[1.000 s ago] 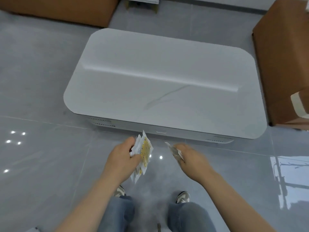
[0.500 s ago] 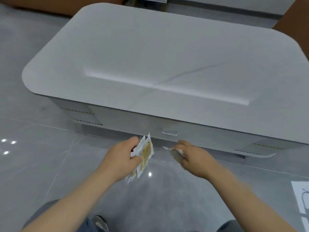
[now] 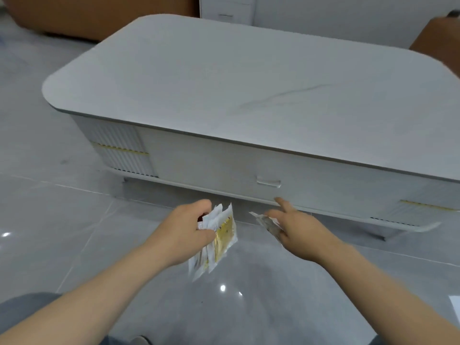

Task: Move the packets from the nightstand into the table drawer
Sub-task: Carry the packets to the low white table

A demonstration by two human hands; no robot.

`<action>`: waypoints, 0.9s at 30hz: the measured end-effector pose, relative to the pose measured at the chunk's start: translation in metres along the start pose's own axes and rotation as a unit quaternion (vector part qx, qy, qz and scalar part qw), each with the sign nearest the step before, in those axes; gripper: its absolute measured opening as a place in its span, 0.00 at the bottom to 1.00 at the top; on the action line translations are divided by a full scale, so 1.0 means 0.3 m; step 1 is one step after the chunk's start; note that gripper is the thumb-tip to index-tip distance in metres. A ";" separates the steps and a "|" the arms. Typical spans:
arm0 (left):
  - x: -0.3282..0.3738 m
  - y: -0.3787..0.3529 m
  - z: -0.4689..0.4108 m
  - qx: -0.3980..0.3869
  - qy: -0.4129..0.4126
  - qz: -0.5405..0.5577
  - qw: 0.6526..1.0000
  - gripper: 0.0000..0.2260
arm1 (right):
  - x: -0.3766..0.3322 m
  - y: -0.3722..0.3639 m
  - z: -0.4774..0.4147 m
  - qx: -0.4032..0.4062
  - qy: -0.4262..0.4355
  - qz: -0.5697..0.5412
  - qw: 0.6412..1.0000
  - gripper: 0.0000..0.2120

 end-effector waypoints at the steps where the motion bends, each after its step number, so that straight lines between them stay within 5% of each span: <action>1: 0.005 0.007 -0.010 0.009 -0.010 0.001 1.000 0.15 | -0.004 0.005 -0.016 0.008 -0.007 0.008 1.000 0.19; 27: 0.001 0.054 -0.010 0.014 -0.006 -0.014 1.000 0.11 | -0.032 -0.039 -0.176 0.029 -0.081 0.015 0.996 0.19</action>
Point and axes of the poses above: each hand's wrist, its own z-axis away from the middle knuckle, its own y-axis out of the back of the hand, x = y × z, the point moved 2 cm from there along -z, towards the middle knuckle, and after that the axes turned 1 degree about -z, right-handed, at the moved point
